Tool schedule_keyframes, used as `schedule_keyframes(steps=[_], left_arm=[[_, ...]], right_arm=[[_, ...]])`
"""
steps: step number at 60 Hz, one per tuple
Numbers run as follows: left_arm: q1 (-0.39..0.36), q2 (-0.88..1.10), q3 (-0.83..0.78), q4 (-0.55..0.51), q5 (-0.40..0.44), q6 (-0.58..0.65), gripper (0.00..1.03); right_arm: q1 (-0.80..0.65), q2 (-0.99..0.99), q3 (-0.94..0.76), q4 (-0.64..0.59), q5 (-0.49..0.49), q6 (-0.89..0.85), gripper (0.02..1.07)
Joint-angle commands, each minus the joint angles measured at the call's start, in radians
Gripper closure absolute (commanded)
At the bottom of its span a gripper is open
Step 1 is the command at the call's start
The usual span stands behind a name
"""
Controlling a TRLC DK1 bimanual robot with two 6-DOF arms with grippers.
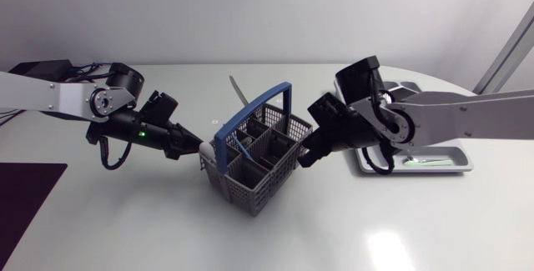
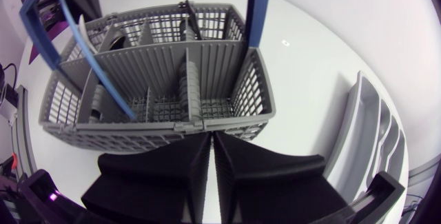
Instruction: Unload the cutlery basket into the drawer organizer.
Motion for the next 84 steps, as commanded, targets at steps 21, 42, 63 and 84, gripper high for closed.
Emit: schedule_keyframes(steps=[21, 42, 63, 84], left_arm=[[-0.127, -0.149, -0.191, -0.018, 0.025, 0.041, 0.92], [-0.050, -0.367, -0.207, -0.020, -0.006, 0.042, 0.81], [-0.158, -0.537, -0.268, 0.117, -0.079, 0.039, 0.55], [-0.285, -0.488, -0.271, 0.267, -0.153, 0.041, 0.46]], right_arm=[[-0.023, 0.197, 0.177, 0.044, -0.024, -0.012, 0.96], [-0.071, 0.116, 0.118, 0.049, -0.023, -0.011, 0.66], [-0.066, -0.127, -0.049, 0.019, -0.032, -0.014, 0.26], [0.031, -0.366, -0.112, -0.131, -0.063, 0.017, 0.21]])
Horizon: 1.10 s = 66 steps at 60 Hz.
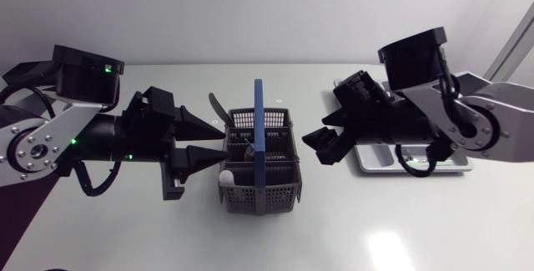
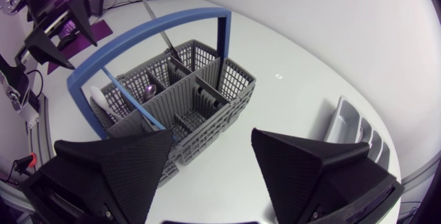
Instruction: Unload the cutlery basket into the drawer organizer.
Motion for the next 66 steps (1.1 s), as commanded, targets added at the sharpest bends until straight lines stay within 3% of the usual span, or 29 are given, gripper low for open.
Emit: schedule_keyframes(steps=[1, 23, 46, 66], left_arm=[[-0.019, 0.043, -0.007, 0.036, -0.020, 0.024, 0.46], [-0.051, 0.156, 0.020, 0.154, -0.049, 0.025, 0.46], [-0.092, 0.201, 0.049, 0.208, -0.052, -0.008, 0.48], [-0.106, 0.204, 0.036, 0.272, -0.061, -0.030, 0.70]], right_arm=[[0.027, -0.047, -0.042, -0.031, -0.007, 0.020, 0.21], [0.108, -0.127, -0.076, -0.073, -0.004, 0.062, 0.21], [0.119, -0.125, -0.088, -0.065, 0.000, 0.073, 0.21], [0.131, -0.127, -0.092, -0.068, 0.005, 0.078, 0.21]])
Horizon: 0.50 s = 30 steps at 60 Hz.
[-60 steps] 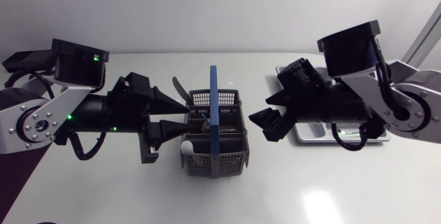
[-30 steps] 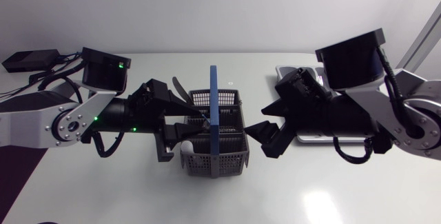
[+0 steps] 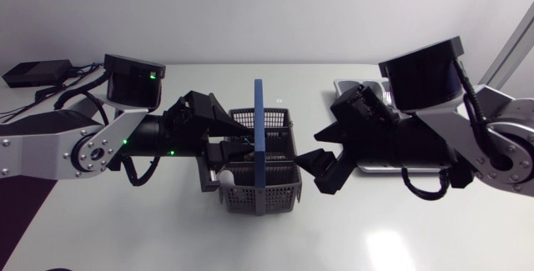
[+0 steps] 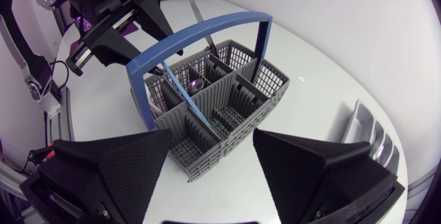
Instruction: Unload the cutlery basket into the drawer organizer.
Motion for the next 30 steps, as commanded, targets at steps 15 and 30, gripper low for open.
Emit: schedule_keyframes(steps=[15, 30], left_arm=[[-0.008, 0.015, 0.004, 0.019, -0.007, -0.014, 0.86], [0.002, -0.016, -0.012, 0.022, -0.006, -0.016, 1.00]], right_arm=[[0.014, -0.010, -0.033, -0.006, 0.004, 0.025, 0.21], [0.014, -0.011, -0.044, -0.003, 0.004, 0.026, 0.21]])
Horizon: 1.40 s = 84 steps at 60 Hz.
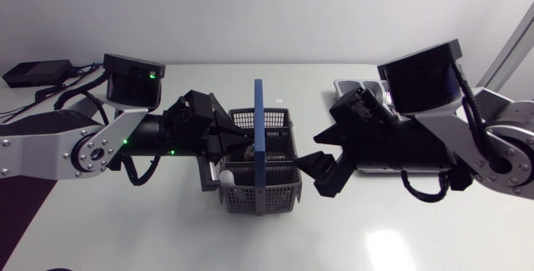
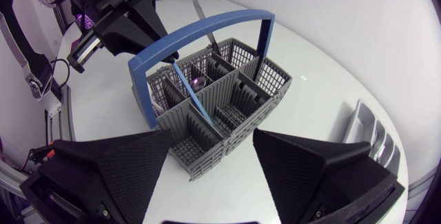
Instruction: Unload the cutlery basket into the drawer organizer.
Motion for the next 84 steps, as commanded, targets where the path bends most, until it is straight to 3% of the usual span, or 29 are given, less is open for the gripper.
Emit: schedule_keyframes(steps=[1, 26, 42, 59, 69, 84], left_arm=[[0.006, -0.018, -0.012, 0.014, -0.003, -0.018, 1.00], [0.074, -0.213, -0.065, -0.024, 0.002, -0.037, 1.00], [0.150, -0.399, -0.056, -0.155, 0.037, -0.058, 1.00], [0.253, -0.598, 0.024, -0.352, 0.137, -0.104, 1.00], [0.313, -0.584, 0.102, -0.403, 0.235, -0.213, 1.00], [0.262, -0.374, 0.215, -0.435, 0.286, -0.336, 1.00]], right_arm=[[0.009, -0.010, -0.034, -0.003, 0.004, 0.026, 0.21], [0.013, -0.016, -0.028, -0.009, 0.005, 0.026, 0.21], [0.032, -0.056, -0.007, -0.043, 0.022, 0.029, 0.21], [0.050, -0.108, 0.029, -0.092, 0.040, 0.028, 0.21], [0.065, -0.136, 0.076, -0.123, 0.042, 0.017, 0.21], [0.121, -0.145, 0.127, -0.136, 0.073, -0.017, 0.21]])
